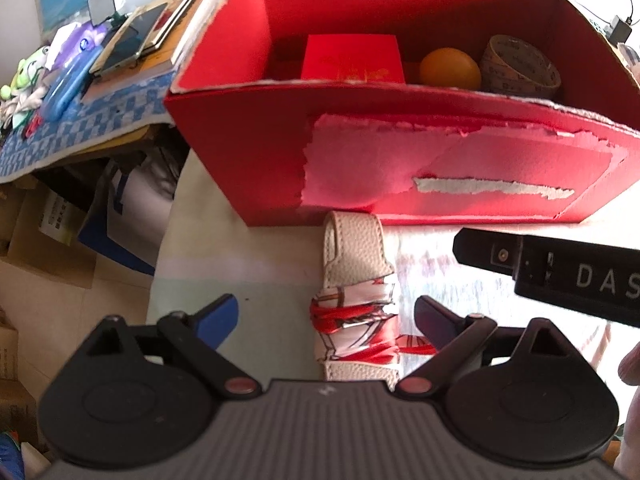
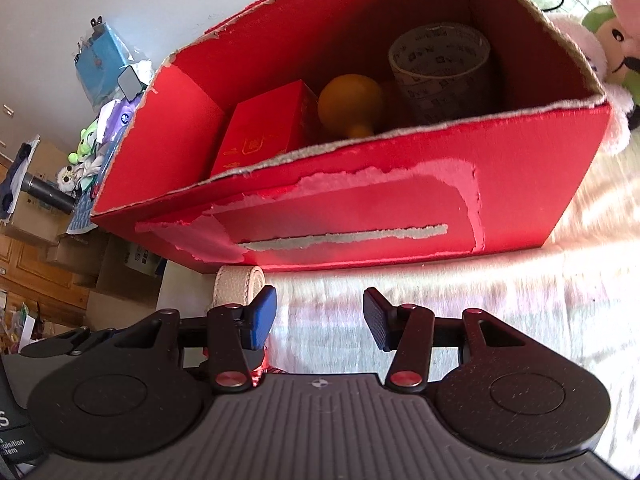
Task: Organize objects
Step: 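Move the right gripper down toward the white-and-red strap item, then close the right gripper on the white strap of the item, then lift the strap item with the right gripper and carry it over the box, then lower the strap item into the red box beside the gift box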
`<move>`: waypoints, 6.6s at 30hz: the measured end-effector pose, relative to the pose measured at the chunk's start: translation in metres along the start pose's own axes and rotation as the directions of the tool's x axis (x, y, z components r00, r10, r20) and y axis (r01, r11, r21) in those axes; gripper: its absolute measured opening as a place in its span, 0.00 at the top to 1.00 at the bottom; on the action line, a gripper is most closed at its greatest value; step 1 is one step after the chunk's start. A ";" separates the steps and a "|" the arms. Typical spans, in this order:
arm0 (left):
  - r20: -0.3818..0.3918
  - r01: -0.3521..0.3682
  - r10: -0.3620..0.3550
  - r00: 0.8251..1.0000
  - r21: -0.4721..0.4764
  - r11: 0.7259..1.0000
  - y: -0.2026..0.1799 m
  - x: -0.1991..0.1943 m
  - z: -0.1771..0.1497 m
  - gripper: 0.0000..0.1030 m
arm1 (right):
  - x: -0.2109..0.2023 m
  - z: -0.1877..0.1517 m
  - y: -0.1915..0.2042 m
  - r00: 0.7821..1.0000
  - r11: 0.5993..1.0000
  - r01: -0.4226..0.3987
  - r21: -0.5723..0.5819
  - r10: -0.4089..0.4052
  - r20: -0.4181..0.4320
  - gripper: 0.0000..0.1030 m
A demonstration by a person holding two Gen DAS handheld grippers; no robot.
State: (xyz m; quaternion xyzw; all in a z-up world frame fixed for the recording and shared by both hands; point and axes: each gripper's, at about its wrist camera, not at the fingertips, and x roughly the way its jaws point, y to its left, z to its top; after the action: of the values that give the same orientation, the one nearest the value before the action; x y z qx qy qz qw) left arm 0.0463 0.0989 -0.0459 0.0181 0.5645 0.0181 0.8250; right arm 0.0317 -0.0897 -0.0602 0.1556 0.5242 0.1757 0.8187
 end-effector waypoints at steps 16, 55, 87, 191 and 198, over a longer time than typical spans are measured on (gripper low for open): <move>-0.006 0.016 -0.016 1.000 -0.004 1.000 0.005 0.004 -0.004 0.08 | 0.003 -0.004 0.009 1.000 1.000 -0.016 -0.006 0.016 -0.017 0.51; -0.026 0.068 -0.067 0.997 0.017 0.998 0.021 0.011 -0.007 0.07 | 0.015 -0.005 0.032 0.997 0.997 -0.073 0.008 0.074 -0.034 0.51; -0.075 0.183 -0.181 0.981 0.021 0.983 0.025 0.020 -0.013 0.26 | 0.048 -0.002 0.041 0.984 0.995 -0.094 -0.031 0.088 -0.155 0.50; 0.263 -0.058 0.034 0.964 0.087 0.995 0.002 -0.025 0.117 0.70 | 0.077 0.156 0.048 0.906 0.924 -0.370 0.099 0.382 -0.185 0.55; 0.241 -0.074 0.058 0.969 0.055 0.996 0.013 -0.019 0.113 0.61 | 0.104 0.158 0.034 0.866 0.886 -0.420 0.197 0.456 -0.205 0.51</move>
State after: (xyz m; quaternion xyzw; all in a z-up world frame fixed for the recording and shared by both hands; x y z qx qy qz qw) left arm 0.1450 0.1097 0.0132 0.0651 0.4604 0.0253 0.8850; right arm 0.2117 -0.0235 -0.0655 0.3069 0.5836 0.3364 0.6723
